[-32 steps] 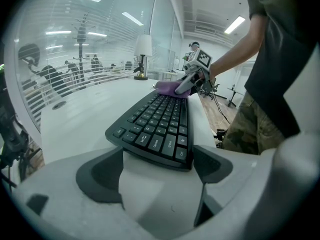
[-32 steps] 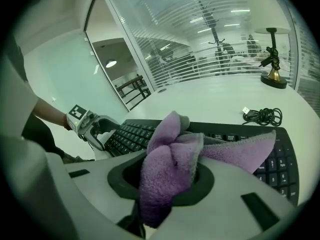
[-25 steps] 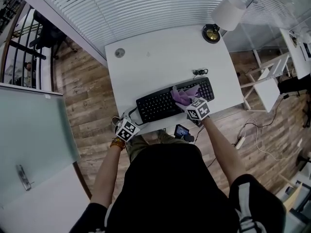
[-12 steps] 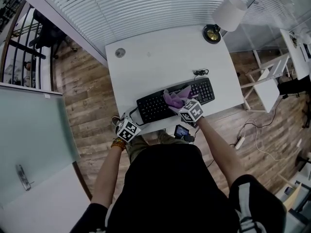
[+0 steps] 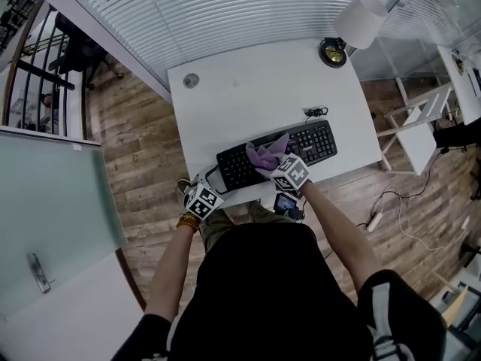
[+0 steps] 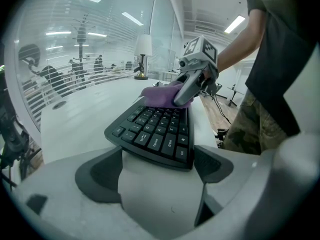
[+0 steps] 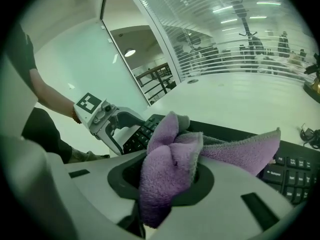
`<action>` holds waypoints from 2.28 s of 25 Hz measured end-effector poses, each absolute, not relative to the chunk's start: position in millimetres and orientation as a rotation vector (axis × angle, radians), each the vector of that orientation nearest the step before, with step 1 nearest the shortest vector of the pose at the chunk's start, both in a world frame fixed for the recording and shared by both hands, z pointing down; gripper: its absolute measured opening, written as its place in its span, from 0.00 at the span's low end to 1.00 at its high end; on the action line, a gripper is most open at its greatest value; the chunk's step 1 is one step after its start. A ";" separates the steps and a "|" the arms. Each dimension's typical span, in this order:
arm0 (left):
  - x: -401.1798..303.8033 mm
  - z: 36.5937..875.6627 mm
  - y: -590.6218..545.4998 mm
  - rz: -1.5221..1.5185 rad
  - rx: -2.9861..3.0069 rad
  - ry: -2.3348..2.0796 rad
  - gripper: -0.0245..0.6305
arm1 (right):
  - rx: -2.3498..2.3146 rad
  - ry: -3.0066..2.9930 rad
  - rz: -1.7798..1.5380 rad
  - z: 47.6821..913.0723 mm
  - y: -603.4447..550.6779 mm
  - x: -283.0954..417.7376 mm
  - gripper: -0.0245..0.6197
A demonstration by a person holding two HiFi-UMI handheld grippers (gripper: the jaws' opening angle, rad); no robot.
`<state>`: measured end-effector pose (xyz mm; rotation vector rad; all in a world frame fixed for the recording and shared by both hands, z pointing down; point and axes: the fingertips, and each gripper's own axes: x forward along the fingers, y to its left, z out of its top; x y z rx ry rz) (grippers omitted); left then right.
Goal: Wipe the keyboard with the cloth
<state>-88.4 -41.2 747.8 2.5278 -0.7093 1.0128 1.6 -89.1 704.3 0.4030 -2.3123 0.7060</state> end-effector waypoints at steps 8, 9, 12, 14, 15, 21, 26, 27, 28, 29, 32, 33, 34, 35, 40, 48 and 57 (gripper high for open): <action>-87.9 747.0 -41.4 1.017 2.524 -0.707 0.71 | 0.313 -2.314 0.688 703.8 -77.8 -30.7 0.19; -87.3 747.0 -41.4 1.016 2.524 -0.707 0.71 | 0.305 -2.314 0.686 703.8 -76.6 -33.3 0.19; -86.9 747.6 -41.7 1.018 2.525 -0.705 0.71 | 0.282 -2.319 0.696 704.2 -73.3 -43.2 0.19; -87.5 747.8 -41.5 1.019 2.524 -0.703 0.71 | 0.260 -2.320 0.698 704.6 -70.2 -51.3 0.19; -87.7 747.9 -41.4 1.020 2.524 -0.701 0.71 | 0.248 -2.318 0.698 704.7 -68.8 -55.1 0.19; -88.5 747.0 -41.2 1.025 2.521 -0.702 0.71 | 0.166 -2.310 0.713 703.4 -59.6 -80.3 0.19; -89.3 747.7 -41.8 1.026 2.520 -0.698 0.71 | 0.098 -2.312 0.683 703.9 -51.2 -103.0 0.19; -89.1 747.2 -42.1 1.025 2.521 -0.698 0.71 | 0.085 -2.312 0.675 703.5 -49.6 -106.6 0.19; -89.0 746.7 -42.2 1.026 2.522 -0.697 0.71 | 0.069 -2.311 0.667 703.3 -47.6 -111.1 0.19; -89.1 746.9 -42.1 1.027 2.521 -0.697 0.71 | 0.052 -2.309 0.659 703.6 -45.1 -116.8 0.19; -89.4 748.3 -40.6 1.025 2.521 -0.696 0.71 | 0.010 -2.307 0.658 704.9 -38.7 -130.1 0.19; -89.6 748.5 -40.3 1.024 2.522 -0.695 0.71 | -0.003 -2.315 0.675 703.9 -38.5 -130.1 0.19; -89.6 748.6 -40.2 1.025 2.522 -0.695 0.71 | -0.016 -2.329 0.700 701.4 -39.3 -128.1 0.19; -89.4 748.5 -40.1 1.027 2.520 -0.695 0.71 | -0.025 -2.352 0.723 697.2 -41.4 -124.5 0.20; -90.4 749.7 -41.3 1.030 2.522 -0.689 0.71 | 0.194 -2.567 0.727 653.9 -86.0 -77.8 0.20; -89.8 747.6 -42.2 1.020 2.531 -0.693 0.71 | 0.921 -2.679 0.764 588.0 -166.5 130.4 0.20; -90.3 748.5 -41.7 1.023 2.519 -0.697 0.71 | 1.462 -2.372 0.492 560.4 -197.1 335.1 0.20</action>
